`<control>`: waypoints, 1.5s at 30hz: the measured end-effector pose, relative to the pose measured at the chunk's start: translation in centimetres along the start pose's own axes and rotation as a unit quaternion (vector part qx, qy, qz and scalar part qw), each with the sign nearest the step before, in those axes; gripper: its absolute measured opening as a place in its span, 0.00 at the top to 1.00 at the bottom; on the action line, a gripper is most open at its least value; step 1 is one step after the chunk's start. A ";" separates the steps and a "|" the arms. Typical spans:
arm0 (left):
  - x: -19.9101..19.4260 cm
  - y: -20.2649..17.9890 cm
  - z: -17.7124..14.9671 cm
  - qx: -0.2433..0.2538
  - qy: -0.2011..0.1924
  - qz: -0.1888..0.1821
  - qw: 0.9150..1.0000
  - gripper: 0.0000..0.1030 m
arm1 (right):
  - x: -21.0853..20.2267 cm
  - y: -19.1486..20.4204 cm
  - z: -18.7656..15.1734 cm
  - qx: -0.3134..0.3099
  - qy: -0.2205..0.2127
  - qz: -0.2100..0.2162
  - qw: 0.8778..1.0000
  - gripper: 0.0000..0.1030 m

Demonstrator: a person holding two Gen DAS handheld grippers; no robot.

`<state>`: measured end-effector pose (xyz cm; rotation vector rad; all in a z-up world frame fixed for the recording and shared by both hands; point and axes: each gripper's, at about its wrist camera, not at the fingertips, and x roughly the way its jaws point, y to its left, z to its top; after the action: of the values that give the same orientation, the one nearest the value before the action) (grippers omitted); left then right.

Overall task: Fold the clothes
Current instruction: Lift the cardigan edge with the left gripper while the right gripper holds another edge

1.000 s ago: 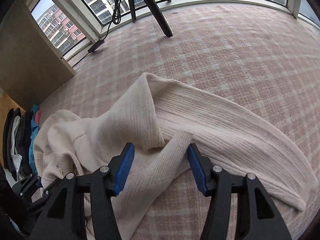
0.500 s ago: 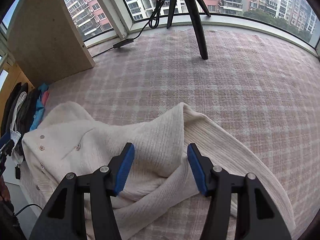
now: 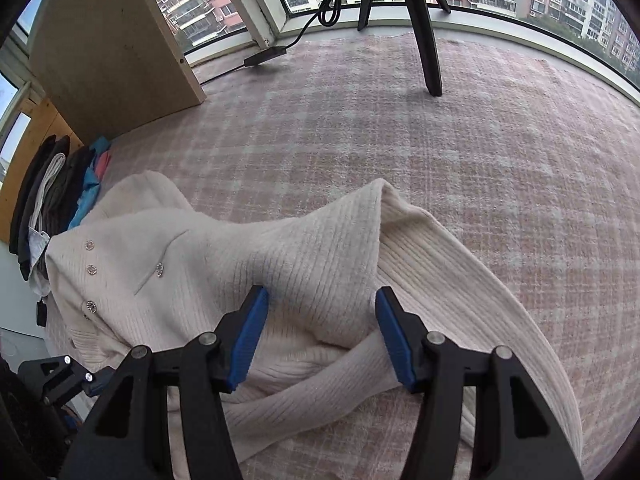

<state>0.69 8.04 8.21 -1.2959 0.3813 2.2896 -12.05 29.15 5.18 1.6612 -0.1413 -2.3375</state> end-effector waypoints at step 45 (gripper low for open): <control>-9.0 19.1 -6.9 -0.225 -0.045 0.104 0.968 0.92 | -4.8 13.0 4.0 -0.229 -0.083 0.068 0.967 0.71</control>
<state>-0.51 -13.77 12.54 -1.4040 -0.0461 2.7109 -12.24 17.72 13.97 1.1963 0.2319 -2.1896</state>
